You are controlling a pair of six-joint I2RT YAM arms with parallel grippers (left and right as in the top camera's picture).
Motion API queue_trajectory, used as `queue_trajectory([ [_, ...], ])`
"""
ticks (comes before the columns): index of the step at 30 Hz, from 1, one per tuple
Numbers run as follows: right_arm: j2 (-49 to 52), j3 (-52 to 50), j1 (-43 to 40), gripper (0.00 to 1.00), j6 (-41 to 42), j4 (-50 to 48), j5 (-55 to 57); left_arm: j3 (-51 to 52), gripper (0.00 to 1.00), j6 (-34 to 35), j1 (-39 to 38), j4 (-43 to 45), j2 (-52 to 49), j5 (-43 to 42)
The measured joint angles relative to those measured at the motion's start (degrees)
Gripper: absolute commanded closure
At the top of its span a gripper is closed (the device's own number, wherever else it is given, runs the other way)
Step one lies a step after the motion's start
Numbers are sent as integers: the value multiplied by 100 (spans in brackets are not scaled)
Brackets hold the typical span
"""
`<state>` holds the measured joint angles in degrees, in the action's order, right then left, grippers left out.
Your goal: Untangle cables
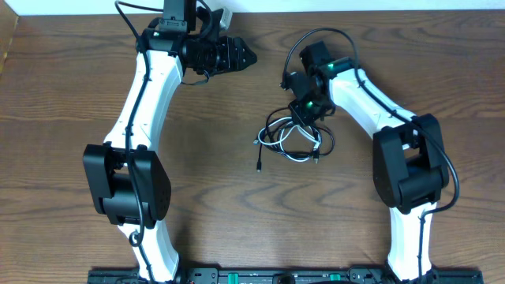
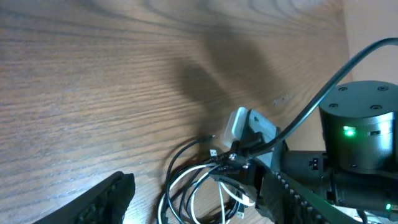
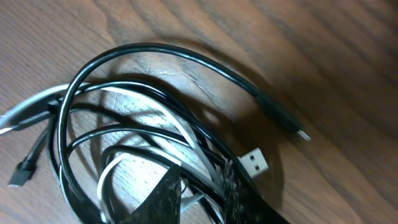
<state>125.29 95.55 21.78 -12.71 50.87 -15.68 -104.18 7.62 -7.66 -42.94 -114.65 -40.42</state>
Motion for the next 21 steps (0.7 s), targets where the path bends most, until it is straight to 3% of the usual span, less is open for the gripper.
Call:
queue_trajectory([
  [9, 332, 85, 138, 84, -166, -98, -72, 0, 30, -20, 0, -33, 0, 37],
  [12, 422, 164, 133, 68, -177, -87, -153, 0, 29, -24, 0, -44, 0, 48],
  [14, 431, 188, 144, 62, -203, -92, -190, 0, 30, -39, 0, -50, 0, 52],
  [21, 431, 229, 210, 59, -192, -94, -13, 0, 30, -63, 0, -57, 0, 55],
])
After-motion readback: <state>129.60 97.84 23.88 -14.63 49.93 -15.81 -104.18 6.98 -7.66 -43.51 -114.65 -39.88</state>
